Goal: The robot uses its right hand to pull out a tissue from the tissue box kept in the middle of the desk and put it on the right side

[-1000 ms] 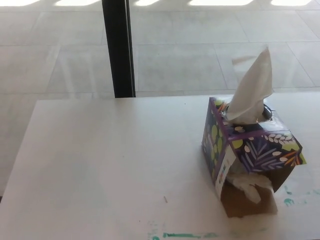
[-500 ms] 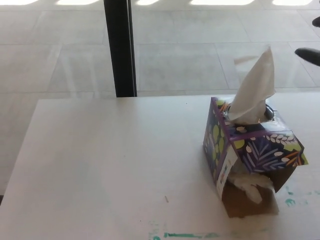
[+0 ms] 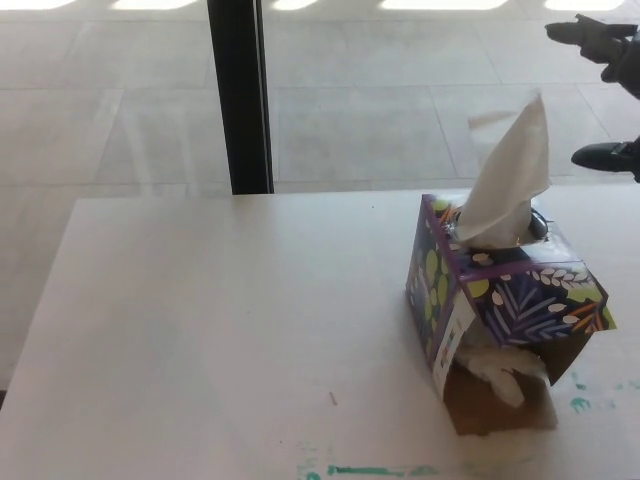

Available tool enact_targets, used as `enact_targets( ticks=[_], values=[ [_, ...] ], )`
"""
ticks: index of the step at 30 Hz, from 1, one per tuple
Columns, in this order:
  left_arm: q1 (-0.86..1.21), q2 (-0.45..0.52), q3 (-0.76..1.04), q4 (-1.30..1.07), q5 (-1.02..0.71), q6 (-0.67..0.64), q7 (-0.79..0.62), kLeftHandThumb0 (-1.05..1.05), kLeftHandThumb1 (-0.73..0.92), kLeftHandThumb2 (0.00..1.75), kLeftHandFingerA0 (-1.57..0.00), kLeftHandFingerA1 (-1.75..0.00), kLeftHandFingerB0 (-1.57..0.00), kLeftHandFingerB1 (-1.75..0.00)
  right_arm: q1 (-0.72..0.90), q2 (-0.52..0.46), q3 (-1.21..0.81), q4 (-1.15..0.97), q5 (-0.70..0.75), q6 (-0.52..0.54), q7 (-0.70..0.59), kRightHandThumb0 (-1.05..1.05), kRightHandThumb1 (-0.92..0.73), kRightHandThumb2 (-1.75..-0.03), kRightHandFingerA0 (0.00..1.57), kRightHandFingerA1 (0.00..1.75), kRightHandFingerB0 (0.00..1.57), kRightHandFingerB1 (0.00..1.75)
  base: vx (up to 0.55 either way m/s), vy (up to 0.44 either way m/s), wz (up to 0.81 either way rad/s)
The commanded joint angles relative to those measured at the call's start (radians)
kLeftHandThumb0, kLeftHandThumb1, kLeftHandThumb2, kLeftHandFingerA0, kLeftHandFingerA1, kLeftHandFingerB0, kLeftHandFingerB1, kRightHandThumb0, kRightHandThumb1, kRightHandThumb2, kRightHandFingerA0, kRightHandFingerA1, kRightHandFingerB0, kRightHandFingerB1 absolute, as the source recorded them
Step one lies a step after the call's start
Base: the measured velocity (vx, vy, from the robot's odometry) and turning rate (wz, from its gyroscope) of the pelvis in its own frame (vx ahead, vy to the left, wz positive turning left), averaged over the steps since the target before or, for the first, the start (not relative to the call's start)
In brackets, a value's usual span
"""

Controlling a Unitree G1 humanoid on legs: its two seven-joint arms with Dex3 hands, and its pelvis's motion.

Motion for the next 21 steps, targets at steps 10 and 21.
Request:
enact_targets(
  ticks=[10,21],
  values=[
    [0.025,0.034,-0.004,0.003,0.001,-0.036,-0.010,-1.05,0.91,0.91,-0.76,-1.20,-0.53,-1.02,-0.182,-0.034,0.171,0.136,-0.339,-0.311,-0.133,-0.45,-0.57,-0.56,0.46,1.02,0.15,0.35,0.00,0.000,0.00],
    [0.028,0.026,0.005,0.005,-0.007,-0.054,0.003,-1.05,0.90,0.92,-0.79,-1.23,-0.56,-1.06,-0.237,0.027,0.163,0.208,-0.381,-0.358,-0.242,-0.48,-0.67,-0.61,0.53,1.21,0.13,0.36,0.00,0.000,0.00]
  ],
)
